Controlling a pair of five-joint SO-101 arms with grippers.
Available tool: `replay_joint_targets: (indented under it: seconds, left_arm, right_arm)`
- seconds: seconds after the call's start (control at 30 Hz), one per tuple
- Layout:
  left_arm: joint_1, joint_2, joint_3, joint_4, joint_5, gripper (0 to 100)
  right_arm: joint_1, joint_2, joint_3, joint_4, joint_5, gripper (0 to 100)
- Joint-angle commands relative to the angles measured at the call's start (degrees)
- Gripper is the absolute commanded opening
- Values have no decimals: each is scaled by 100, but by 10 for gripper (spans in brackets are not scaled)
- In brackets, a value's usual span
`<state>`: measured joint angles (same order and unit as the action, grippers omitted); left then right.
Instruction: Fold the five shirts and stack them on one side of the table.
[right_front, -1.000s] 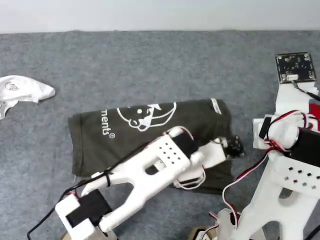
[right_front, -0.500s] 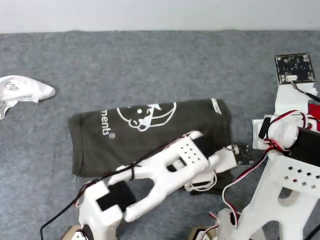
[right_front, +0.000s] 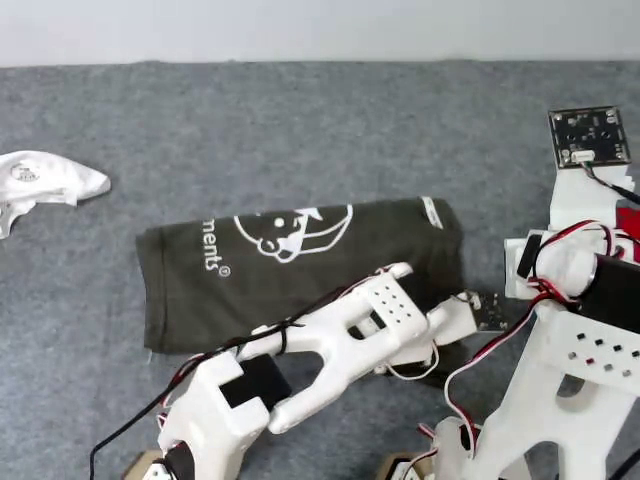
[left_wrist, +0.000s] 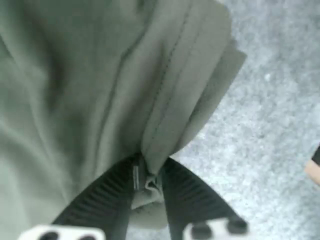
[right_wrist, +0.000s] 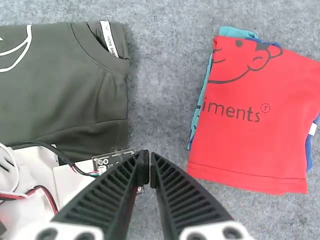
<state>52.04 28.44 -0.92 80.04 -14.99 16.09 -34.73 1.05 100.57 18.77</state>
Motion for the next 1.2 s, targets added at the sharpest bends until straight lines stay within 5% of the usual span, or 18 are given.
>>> replay_joint_targets:
  seconds: [0.0, 0.3, 0.97, 1.17]
  left_arm:
    - [-18, -70, -233, -79, -53, 15]
    - [-176, -185, -611, 176, -88, 15]
    - [-1960, 167, -1112, -536, -97, 21]
    - [-2040, 501, -1560, -132, -53, 147]
  right_arm:
    - [66, -136, -35, 224, -44, 14]
    - [66, -136, -35, 224, -44, 14]
    - [66, -101, -35, 224, -44, 14]
    - [66, -101, -35, 224, -44, 14]
